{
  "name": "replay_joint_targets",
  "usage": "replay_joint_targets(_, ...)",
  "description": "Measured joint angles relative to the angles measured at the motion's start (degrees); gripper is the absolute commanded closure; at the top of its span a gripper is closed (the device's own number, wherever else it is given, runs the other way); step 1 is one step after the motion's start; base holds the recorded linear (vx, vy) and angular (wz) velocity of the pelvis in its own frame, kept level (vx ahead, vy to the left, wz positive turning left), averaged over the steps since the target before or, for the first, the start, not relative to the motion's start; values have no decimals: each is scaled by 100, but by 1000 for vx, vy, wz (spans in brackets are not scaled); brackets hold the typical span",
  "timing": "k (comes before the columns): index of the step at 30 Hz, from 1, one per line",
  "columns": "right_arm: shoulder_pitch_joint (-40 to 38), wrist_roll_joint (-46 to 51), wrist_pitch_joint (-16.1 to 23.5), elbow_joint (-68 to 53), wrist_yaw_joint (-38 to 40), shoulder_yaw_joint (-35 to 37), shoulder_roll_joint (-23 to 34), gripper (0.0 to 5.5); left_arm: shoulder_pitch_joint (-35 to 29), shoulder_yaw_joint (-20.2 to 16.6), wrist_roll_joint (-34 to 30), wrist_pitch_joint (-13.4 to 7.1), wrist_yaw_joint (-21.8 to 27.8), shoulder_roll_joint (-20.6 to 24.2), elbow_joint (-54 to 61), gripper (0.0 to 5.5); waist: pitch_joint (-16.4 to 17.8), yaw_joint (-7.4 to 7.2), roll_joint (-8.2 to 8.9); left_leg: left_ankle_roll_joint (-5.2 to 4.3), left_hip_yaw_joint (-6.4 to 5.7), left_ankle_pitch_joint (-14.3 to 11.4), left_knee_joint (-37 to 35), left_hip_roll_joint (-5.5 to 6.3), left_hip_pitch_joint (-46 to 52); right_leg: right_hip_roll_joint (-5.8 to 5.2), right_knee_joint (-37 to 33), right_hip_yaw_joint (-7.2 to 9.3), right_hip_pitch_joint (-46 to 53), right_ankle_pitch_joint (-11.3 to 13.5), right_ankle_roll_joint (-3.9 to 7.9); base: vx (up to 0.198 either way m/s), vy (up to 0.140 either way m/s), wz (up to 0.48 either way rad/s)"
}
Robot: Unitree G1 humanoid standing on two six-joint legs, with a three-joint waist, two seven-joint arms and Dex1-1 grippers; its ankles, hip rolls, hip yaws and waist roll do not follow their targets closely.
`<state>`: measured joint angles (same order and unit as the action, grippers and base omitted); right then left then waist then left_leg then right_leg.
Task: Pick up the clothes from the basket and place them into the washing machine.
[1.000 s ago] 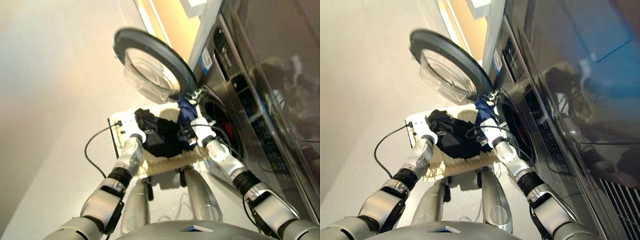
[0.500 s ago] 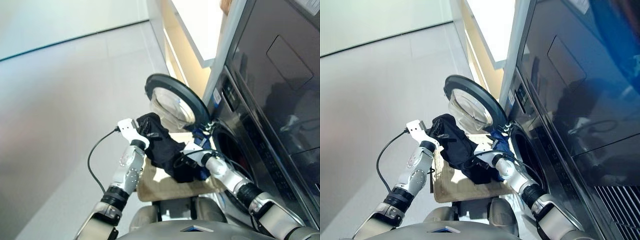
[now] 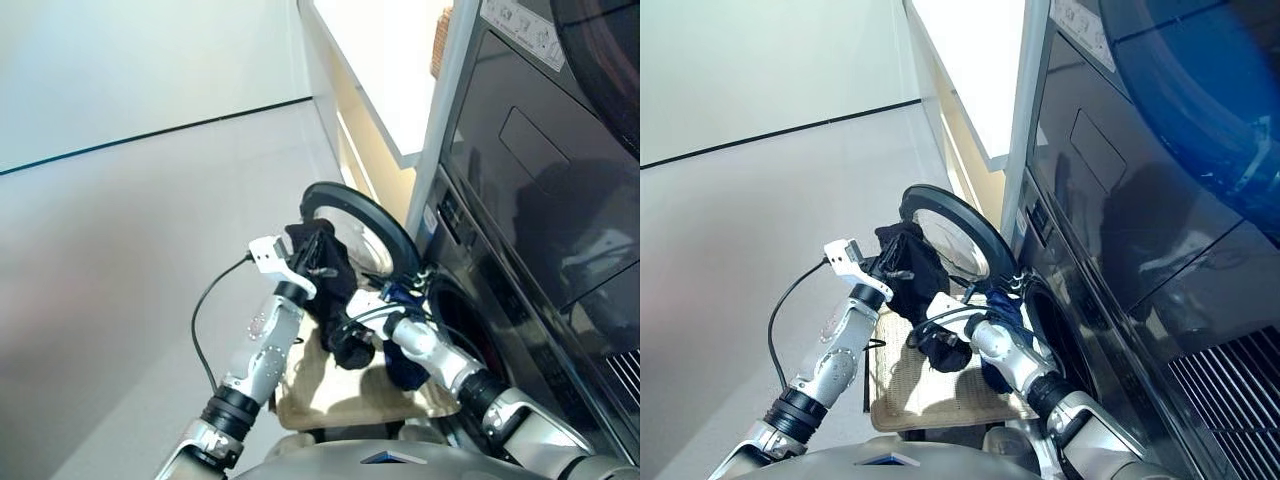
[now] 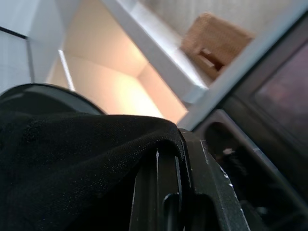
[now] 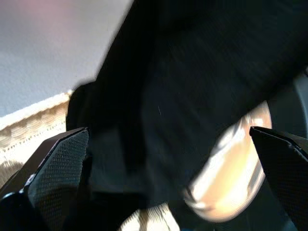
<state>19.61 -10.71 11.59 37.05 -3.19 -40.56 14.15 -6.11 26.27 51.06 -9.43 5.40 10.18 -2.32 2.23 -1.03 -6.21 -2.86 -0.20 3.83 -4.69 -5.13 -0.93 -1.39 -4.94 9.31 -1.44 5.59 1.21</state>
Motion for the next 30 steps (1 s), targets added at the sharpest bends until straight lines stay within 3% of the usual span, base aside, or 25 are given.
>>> replay_joint_targets(6, 103, 72, -12, 260, 123, -3, -179, 0, -1, 237, 225, 126, 111, 133, 246, 550, -75, 93, 1, -25, -89, 16, -1, 13, -2, -12, 0, 65, 44, -5, 6, 0, 0, 0)
replay_joint_targets(7, 127, 98, -33, 385, 161, -2, -211, 276, 0, 298, 246, 136, 115, 171, 316, 550, -75, 92, 2, -34, -132, 23, -1, 14, -2, -12, 1, 128, 64, -15, 5, 11, 0, 219)
replay_joint_targets(8, 135, 101, -75, 452, 212, -1, -223, 390, -1, 323, 286, 164, 121, 203, 397, 550, -76, 114, 3, -39, -167, 27, -1, 13, -1, -14, 1, 157, 85, -25, -6, 15, 3, 188)
replay_joint_targets(9, 137, 101, -124, 476, 257, 0, -226, 550, -1, 331, 313, 179, 121, 208, 480, 550, -81, 116, 6, -39, -182, 27, -1, 10, -3, -10, 1, 161, 90, -28, -10, 0, 0, 0)
replay_joint_targets(15, 149, 201, -166, 526, 461, 80, -234, 550, -1, 329, 357, 197, 117, 332, 761, 550, -128, 121, 65, -49, -295, 35, -1, 9, -40, -6, 2, 258, 106, -51, -16, 0, 0, 0)
replay_joint_targets(22, -11, 449, -257, 407, 614, 566, -243, 550, 115, 78, 362, 197, 70, 378, 762, 550, -170, 117, 145, -67, -294, 46, -1, 16, -59, -14, 1, 279, 96, -63, -8, 0, 0, 0)
replay_joint_targets(23, -39, 450, -258, 404, 632, 610, -191, 550, 141, 52, 361, 199, 46, 400, 762, 367, -168, 116, 150, -67, -292, 47, -1, 17, -61, -12, 2, 279, 92, -63, -7, 0, 0, 0)
replay_joint_targets(24, -87, 464, -264, 385, 667, 704, -224, 550, 211, -36, 365, 191, 21, 375, 762, 0, -168, 115, 150, -67, -289, 46, -1, 15, -60, -13, 1, 276, 91, -63, -8, 0, 0, 0)
replay_joint_targets(27, -297, 504, -293, 385, 763, 997, -190, 550, 473, -470, 366, 151, -49, 208, 760, 0, -157, 121, 169, -64, -286, 44, -1, 14, -63, -13, 1, 273, 88, -63, -8, 0, 0, 0)
replay_joint_targets(30, -526, 552, -314, 383, 863, 1235, -81, 550, 681, -894, 358, -29, -149, 101, 663, 0, -153, 119, 199, -46, -279, 31, -2, 15, -68, -13, 1, 268, 80, -63, -7, 0, 0, 0)
